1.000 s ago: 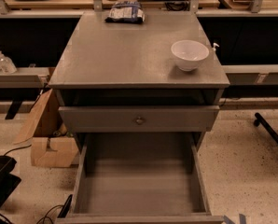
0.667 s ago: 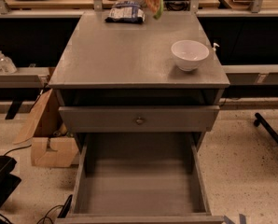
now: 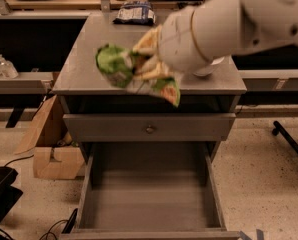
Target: Place green rice chip bag into middle drawer
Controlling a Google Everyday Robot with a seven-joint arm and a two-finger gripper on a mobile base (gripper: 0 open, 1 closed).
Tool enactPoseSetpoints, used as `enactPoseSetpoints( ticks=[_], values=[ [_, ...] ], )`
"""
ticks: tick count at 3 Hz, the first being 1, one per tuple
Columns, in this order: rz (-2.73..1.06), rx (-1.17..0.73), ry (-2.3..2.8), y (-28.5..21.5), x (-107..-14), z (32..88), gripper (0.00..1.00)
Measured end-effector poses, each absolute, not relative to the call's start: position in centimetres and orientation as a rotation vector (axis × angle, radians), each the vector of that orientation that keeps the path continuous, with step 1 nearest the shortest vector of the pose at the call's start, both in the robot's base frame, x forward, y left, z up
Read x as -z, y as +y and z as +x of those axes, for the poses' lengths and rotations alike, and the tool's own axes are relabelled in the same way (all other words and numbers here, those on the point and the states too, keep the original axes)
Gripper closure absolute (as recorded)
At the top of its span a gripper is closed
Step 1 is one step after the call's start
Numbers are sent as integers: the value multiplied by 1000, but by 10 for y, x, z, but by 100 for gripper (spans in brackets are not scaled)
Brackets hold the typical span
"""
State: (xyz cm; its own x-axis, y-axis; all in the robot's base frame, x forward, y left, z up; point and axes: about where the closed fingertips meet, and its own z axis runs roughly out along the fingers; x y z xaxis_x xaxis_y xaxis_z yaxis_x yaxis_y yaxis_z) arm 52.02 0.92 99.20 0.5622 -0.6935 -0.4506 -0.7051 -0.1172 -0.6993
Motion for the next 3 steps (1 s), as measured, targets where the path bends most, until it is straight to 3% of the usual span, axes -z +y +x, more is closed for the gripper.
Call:
enactPoseSetpoints(
  ticks=[1,3],
  values=[
    [-2001,-125,1204,9,-877,505,100],
    [-2059,-186,1210,2,-821,501,100]
  ],
)
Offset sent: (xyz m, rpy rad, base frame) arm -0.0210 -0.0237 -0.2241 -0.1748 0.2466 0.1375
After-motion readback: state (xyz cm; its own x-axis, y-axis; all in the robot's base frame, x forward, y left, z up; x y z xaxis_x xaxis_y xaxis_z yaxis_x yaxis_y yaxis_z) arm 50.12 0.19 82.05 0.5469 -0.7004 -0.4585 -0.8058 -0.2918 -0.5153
